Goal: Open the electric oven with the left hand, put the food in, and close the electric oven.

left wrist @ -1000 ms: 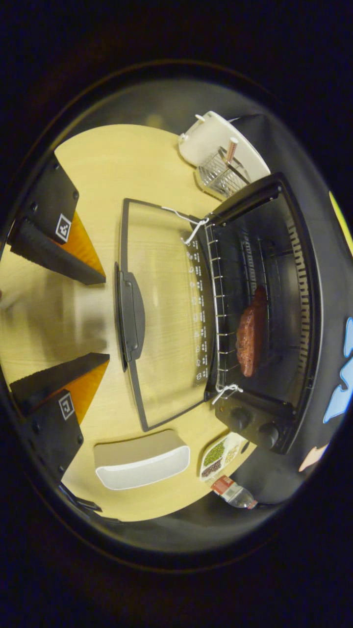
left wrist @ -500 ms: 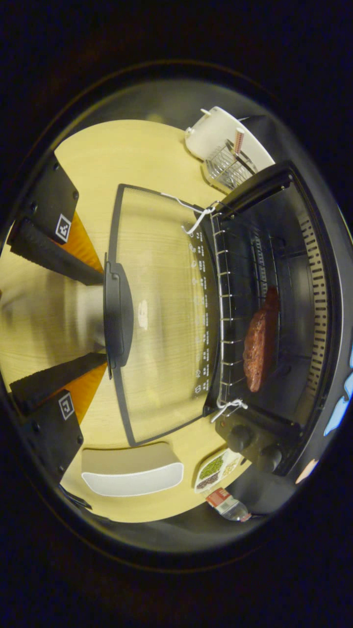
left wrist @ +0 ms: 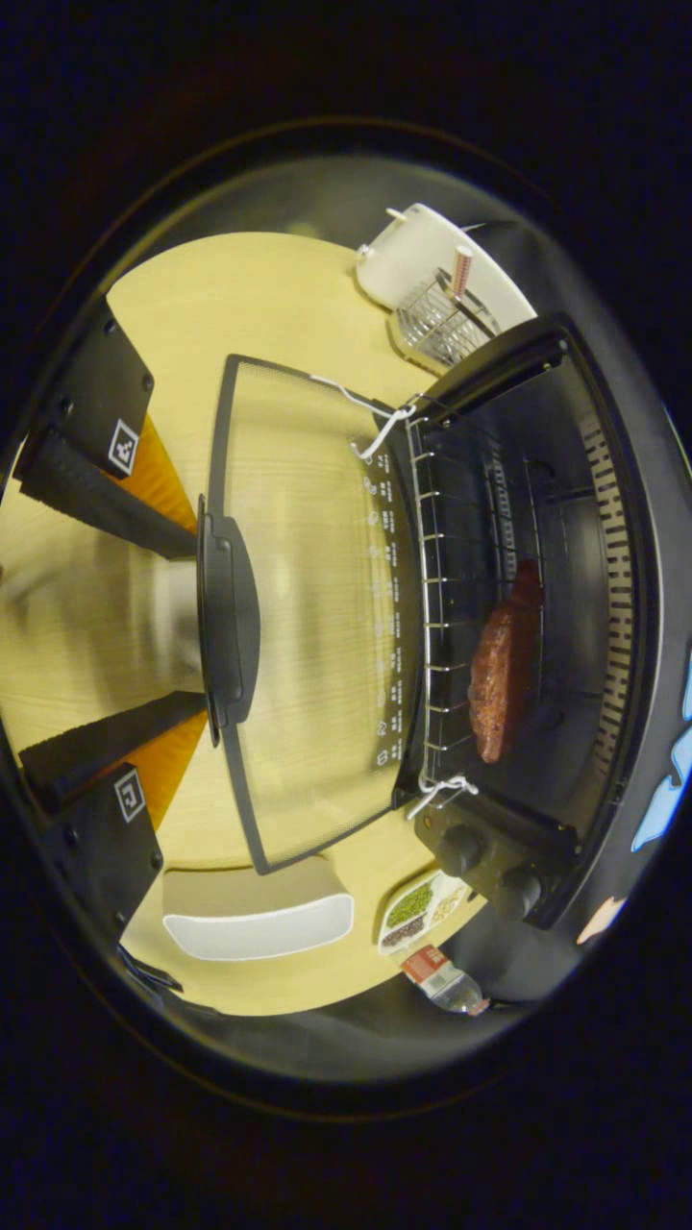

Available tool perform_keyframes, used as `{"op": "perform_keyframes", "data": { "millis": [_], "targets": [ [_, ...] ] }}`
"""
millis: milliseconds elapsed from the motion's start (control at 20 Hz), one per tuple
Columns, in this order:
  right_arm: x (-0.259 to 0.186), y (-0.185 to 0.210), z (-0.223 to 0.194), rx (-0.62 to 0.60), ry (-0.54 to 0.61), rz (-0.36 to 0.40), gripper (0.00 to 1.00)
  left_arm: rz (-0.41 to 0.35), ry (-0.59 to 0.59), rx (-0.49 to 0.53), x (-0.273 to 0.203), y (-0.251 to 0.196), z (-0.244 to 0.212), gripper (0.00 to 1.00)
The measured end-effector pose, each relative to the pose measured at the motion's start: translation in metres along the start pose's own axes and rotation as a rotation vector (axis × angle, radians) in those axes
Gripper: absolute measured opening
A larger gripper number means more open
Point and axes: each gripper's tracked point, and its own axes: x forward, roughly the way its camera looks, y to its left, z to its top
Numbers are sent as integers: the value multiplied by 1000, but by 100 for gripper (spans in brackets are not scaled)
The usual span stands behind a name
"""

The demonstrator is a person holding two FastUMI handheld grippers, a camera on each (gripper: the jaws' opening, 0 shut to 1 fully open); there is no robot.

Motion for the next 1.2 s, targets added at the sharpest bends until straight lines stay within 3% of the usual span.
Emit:
{"op": "perform_keyframes", "data": {
  "millis": [50,100,450,1050,1100,1150,1200],
  "targets": [
    [-1,0,0,-3,1,1,98,-6,-12,-6,-4,0,2,99],
    [-1,3,0,-5,1,5,98,-12,-29,-11,-10,-1,3,95],
    [-3,18,3,-8,-10,34,98,-58,-135,-46,-44,-2,20,95],
    [-6,19,8,-18,-22,34,98,-63,-245,-76,-73,2,53,95],
    [-6,18,8,-17,-20,31,98,-61,-253,-76,-73,3,56,99],
    [-7,17,7,-16,-18,29,98,-57,-263,-75,-74,5,60,95],
    [-7,16,7,-14,-16,28,98,-54,-269,-76,-75,5,63,99]
  ]
}}
